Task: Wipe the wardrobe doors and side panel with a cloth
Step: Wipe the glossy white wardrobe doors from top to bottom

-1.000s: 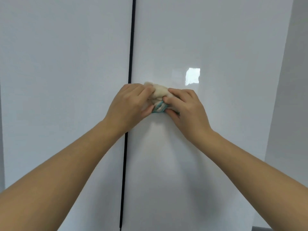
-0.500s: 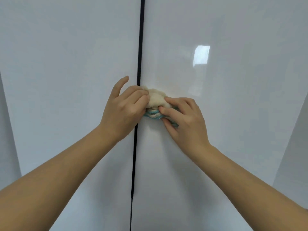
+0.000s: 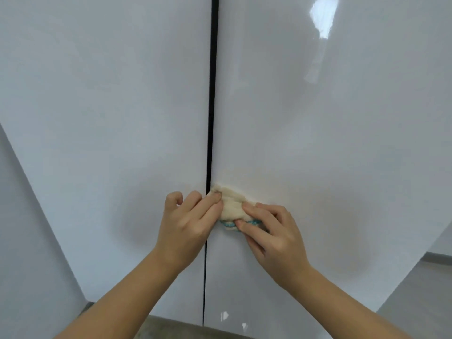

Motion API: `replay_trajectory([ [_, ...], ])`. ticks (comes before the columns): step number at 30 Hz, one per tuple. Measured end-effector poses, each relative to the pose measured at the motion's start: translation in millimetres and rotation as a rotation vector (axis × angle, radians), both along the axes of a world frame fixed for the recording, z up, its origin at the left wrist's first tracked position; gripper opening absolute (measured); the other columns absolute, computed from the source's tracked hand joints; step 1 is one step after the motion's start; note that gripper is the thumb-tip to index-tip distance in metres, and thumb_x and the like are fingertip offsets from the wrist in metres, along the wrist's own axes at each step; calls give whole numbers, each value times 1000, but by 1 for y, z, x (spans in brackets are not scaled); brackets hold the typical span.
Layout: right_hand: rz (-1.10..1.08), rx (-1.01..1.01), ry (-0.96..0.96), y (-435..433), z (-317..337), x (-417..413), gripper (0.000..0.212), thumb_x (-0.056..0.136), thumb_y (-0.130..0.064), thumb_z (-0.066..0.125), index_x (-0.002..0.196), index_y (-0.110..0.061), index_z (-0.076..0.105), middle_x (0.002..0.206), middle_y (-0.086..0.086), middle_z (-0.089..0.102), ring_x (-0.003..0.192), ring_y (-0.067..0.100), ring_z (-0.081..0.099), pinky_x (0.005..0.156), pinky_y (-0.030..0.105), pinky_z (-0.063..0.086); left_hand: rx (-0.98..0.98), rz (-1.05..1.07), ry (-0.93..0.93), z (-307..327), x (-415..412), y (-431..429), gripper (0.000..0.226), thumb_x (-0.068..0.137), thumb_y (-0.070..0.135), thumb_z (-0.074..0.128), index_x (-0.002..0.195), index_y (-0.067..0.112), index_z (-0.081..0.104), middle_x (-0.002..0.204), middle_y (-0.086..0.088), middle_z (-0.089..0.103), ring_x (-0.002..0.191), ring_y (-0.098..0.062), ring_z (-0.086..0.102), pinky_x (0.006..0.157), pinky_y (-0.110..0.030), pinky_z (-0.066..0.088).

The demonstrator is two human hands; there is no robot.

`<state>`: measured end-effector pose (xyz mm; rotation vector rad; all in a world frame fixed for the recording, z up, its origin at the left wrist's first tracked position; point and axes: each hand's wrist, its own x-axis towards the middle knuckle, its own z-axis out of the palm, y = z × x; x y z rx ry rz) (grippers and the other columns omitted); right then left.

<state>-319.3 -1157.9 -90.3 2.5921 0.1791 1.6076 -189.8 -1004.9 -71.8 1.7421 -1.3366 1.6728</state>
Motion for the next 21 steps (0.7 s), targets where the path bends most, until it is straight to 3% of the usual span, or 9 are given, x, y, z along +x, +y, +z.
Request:
replay_trajectory([
  [10,-42,16,49,5,-60,-5,15,91,-16,62,90,-17,77,113,2,70,97,24,55,79,33,48,41,2,176,-69,-11,0,15,82,6,73,72,16,69,93,7,73,62,-16,53,64,-33,29],
  [16,-59,-27,97,10,-90,-7,29,101,-22,48,87,-22,74,109,-2,71,93,22,57,74,34,44,87,40,246,-108,-16,6,22,83,1,67,68,16,64,78,7,66,60,-16,46,62,-32,28],
  [21,-106,-99,85,11,-82,-6,28,98,-17,46,82,-21,69,101,-1,71,89,23,59,70,35,39,74,88,296,-111,-22,1,22,80,-3,65,70,16,62,70,4,57,64,-18,46,63,-32,29],
])
